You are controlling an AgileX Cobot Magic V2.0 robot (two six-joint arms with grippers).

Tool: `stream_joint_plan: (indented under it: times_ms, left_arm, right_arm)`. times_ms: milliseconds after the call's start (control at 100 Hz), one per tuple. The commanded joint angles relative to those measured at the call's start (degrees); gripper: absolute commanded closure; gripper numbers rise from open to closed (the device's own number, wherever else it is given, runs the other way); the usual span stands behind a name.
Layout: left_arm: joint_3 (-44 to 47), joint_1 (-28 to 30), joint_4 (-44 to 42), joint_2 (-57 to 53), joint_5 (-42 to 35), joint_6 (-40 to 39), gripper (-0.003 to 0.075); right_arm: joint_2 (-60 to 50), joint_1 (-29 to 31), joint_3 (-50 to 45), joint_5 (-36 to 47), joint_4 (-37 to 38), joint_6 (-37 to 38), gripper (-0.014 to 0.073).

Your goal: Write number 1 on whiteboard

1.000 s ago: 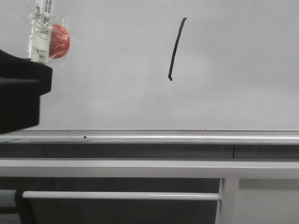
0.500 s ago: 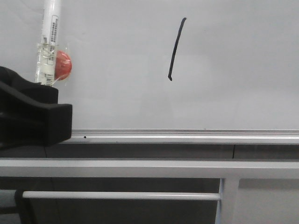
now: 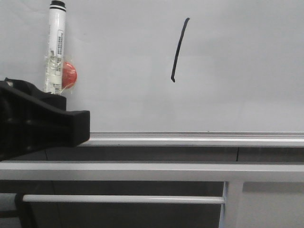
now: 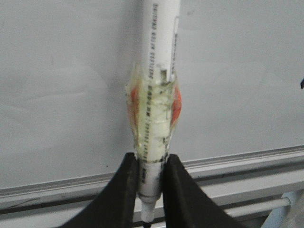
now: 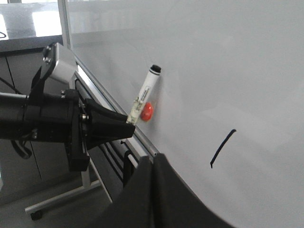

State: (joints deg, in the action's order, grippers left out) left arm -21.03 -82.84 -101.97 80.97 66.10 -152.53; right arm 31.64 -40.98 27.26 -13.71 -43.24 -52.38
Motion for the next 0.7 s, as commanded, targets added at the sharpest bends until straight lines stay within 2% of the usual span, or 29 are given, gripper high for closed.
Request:
stream_joint_plan:
  times_ms: [0,290,690]
  left_arm:
    - [-1.2,1.3,-3.6,-0.5,5.6,-2.5,0.0741]
    - [-1.2,2.7,-3.7,2.9,5.6,-7.1,0.0741]
    - [-1.3,6.7,-3.8,3.9,5.6,-8.5,0.0741]
  right_arm:
    - [0.1,0.2,1.0,3.4,-0.2,-0.5,0.0657]
    - [0.1,0.2,0.8,8.5,-0.2,-0.5,0.0657]
    - [0.1,0.2,0.8,9.3,-0.2,-0.5,0.0657]
